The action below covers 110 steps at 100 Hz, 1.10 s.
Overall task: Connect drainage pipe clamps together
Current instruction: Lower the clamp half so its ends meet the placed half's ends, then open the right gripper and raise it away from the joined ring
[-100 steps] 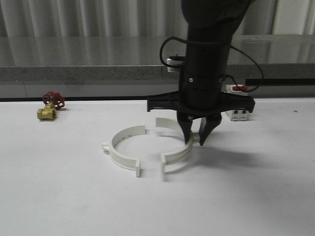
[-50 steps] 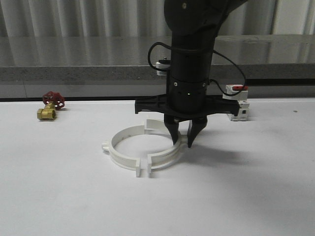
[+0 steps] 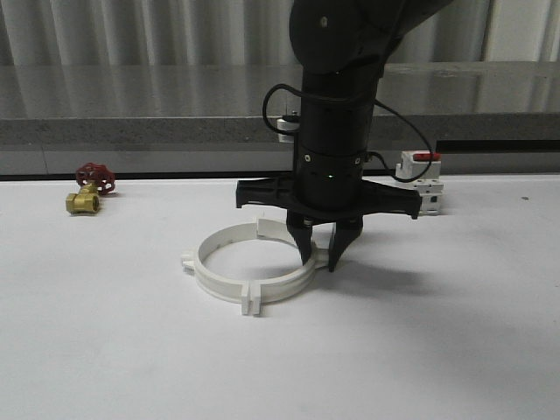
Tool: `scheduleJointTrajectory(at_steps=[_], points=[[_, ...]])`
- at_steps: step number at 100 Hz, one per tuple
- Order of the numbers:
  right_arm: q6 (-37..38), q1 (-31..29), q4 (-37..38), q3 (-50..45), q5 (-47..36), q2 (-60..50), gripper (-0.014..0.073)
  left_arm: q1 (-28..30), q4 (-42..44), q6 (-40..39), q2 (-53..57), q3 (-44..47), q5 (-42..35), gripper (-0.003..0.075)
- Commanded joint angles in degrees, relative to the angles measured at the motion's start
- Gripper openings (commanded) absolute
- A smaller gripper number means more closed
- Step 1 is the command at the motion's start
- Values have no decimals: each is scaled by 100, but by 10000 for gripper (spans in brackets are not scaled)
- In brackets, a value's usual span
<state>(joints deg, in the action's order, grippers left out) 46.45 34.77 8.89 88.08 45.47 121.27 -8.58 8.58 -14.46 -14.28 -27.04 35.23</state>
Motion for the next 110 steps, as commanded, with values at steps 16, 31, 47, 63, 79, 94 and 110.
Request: scheduleJointTrajectory(at_steps=[16, 31, 47, 63, 79, 94, 110], points=[[-6, 8, -57, 168, -140, -258, 60, 13, -2, 1, -51, -140, -431, -21], [-6, 8, -71, 168, -131, -258, 61, 13, -2, 1, -51, -140, -431, -21], [-6, 8, -119, 168, -136, -258, 145, 13, -2, 1, -51, -140, -431, -21], [-6, 8, -119, 168, -123, -258, 338, 13, -2, 1, -51, -140, -431, -21], [-6, 8, -119, 168, -111, -258, 503, 13, -2, 1, -51, -140, -431, -21], [-6, 8, -119, 168, -111, -258, 510, 13, -2, 1, -51, -140, -431, -21], [-173, 8, -107, 311, -2, -269, 510, 13, -2, 1, -51, -140, -431, -21]])
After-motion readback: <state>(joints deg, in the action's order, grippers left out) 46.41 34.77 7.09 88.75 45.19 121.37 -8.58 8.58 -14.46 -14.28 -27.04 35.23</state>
